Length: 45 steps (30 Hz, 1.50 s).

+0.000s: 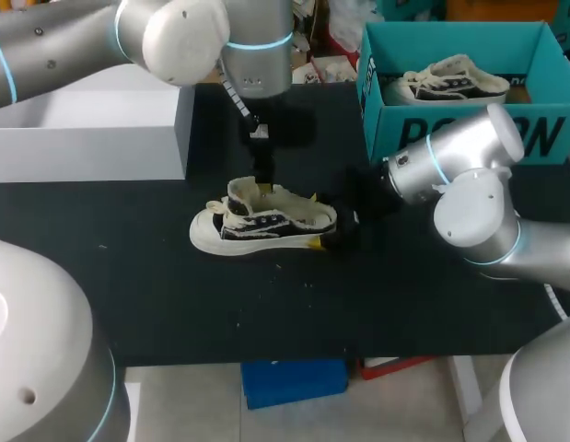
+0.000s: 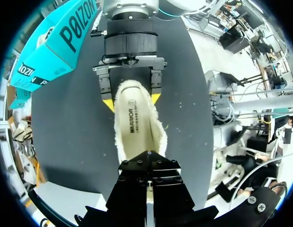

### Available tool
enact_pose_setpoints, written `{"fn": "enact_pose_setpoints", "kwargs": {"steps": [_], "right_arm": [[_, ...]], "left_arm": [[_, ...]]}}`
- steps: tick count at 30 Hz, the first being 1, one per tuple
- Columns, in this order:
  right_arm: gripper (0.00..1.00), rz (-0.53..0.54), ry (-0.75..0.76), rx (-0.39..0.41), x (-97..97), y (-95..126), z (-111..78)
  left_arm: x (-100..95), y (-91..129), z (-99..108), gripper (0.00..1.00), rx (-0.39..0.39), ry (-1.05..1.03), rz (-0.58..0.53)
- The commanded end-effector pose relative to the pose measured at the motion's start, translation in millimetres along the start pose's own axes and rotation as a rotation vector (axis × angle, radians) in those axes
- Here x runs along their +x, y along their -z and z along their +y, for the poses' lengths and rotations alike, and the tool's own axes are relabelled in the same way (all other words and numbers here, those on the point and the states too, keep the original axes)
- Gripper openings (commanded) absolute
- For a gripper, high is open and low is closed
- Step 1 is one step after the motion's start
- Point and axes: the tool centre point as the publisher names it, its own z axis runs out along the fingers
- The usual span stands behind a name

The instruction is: Take the shoe out of the shoebox, open the shoe tongue, remove and reinsert the insole, then place the shoe into the shoebox

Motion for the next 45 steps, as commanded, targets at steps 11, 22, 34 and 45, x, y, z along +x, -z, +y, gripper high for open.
{"fn": "enact_pose_setpoints", "kwargs": {"steps": [11, 22, 34, 45], "right_arm": [[0.00, -0.001, -0.001, 0.001, -0.1, -1, -0.4], [0.00, -0.001, -0.001, 0.001, -0.1, -1, -0.4], [0.00, -0.001, -0.001, 0.001, -0.1, -1, -0.4], [0.00, -0.001, -0.001, 0.001, -0.1, -1, -0.4]], "left_arm": [[-17.1, -34, -9, 0.00, 0.010, 0.034, 0.078], [1.3, -57, -17, 0.00, 0.000, 0.050, 0.126], [8.9, -74, -14, 0.00, -0.013, 0.080, 0.164], [8.9, -74, -14, 0.00, -0.013, 0.080, 0.164]]}}
